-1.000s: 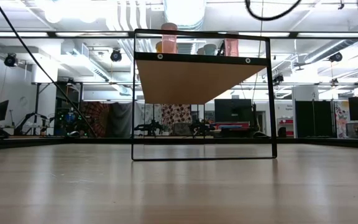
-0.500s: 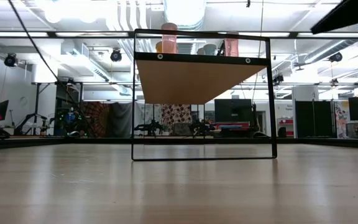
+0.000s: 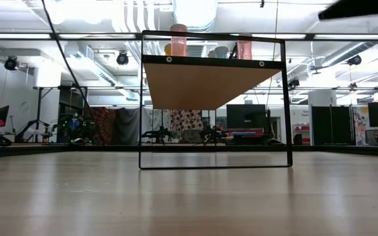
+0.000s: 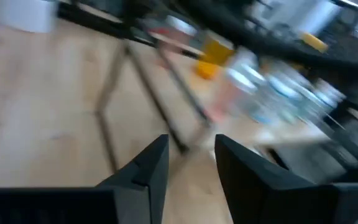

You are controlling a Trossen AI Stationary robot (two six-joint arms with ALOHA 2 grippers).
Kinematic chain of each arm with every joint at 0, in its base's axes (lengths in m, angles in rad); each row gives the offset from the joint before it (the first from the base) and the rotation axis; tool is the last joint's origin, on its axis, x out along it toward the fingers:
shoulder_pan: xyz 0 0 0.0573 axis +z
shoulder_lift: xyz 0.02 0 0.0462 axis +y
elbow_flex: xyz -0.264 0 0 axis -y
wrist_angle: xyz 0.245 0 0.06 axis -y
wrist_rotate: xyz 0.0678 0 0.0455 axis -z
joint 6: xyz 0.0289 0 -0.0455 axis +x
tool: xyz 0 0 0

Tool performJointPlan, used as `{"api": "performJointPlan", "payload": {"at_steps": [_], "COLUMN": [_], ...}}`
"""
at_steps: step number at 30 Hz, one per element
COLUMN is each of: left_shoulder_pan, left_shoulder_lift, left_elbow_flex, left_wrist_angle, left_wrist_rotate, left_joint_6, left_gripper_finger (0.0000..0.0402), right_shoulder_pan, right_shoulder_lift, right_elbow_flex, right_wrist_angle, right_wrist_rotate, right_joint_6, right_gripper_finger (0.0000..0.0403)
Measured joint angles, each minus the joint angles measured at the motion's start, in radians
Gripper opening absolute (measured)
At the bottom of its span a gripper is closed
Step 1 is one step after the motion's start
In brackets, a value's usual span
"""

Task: Pick and place medicine bottles onto shelf by color
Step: Put the pink pill on the shelf

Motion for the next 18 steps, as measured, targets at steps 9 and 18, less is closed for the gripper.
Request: {"api": "performJointPlan", "payload": {"at_steps": [9, 18], "left_shoulder_pan": [0.002, -0.037], "left_shoulder_lift": [0.075, 0.147], "left_elbow_flex": [0.127, 0.129], "left_wrist_angle": [-0.017, -0.043], "left_wrist_rotate": [-0.006, -0.010], "left_joint_6": [0.022, -0.033], "left_gripper_finger": [0.0000, 0.0000], "right_shoulder_pan": [-0.048, -0.065], "right_shoulder_lift": [-0.008, -0.212], "right_elbow_flex": [-0.120, -0.357], "right_wrist_angle": [0.778, 1.086], "right_wrist_rotate": [-0.521, -0.592], "right_joint_6": [-0.791, -0.989], "right_gripper_finger": [0.0092, 0.0065]}}
